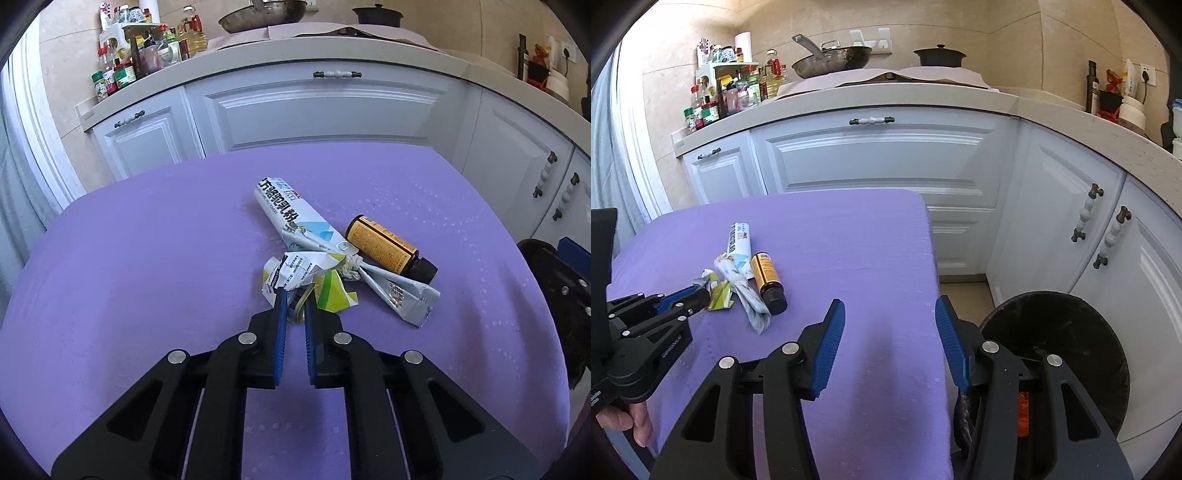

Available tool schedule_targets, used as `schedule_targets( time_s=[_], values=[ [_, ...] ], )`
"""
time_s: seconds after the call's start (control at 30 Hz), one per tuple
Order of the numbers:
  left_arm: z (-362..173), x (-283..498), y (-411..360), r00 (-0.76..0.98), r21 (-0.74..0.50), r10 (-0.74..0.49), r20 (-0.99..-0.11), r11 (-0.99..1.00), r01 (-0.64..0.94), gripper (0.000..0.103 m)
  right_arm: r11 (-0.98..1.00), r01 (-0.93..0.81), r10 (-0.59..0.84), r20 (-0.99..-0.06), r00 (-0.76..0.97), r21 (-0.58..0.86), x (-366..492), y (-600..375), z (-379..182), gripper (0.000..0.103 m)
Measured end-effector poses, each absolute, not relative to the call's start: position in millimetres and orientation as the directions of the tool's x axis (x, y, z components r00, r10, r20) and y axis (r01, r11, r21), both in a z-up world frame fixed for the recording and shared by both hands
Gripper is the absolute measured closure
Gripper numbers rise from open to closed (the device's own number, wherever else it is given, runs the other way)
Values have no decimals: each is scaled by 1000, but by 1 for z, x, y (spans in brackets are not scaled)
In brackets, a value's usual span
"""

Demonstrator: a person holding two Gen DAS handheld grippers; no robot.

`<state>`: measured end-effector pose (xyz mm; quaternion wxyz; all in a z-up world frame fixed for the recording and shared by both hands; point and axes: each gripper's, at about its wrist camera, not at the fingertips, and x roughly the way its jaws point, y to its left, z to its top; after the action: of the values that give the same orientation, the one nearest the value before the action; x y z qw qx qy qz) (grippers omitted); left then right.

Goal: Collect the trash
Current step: 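Grasp the crumpled white and green wrapper with the left tool, then grasp the silver string-tied tube with the right tool while the left tool holds the wrapper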

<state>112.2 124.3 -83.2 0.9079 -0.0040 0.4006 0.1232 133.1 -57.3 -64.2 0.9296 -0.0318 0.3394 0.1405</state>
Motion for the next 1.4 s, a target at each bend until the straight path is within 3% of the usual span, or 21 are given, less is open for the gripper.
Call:
schedule_targets(
  time_s=[0.1,0.83,1.4],
  values=[
    [-82,109,128,649,90,224,-727,968,-233,98,957,-286,242,-642,728,36,134,-55,-64,52],
    [-56,62,199,644,101,333,-688,924,-369,98,921,-388,310,-652,692,25,128,-8,-63,51],
    [-64,35,241,613,74,365,-701,891,-447,98,869,-495,354,-723,594,19,128,39,-83,50]
  ],
)
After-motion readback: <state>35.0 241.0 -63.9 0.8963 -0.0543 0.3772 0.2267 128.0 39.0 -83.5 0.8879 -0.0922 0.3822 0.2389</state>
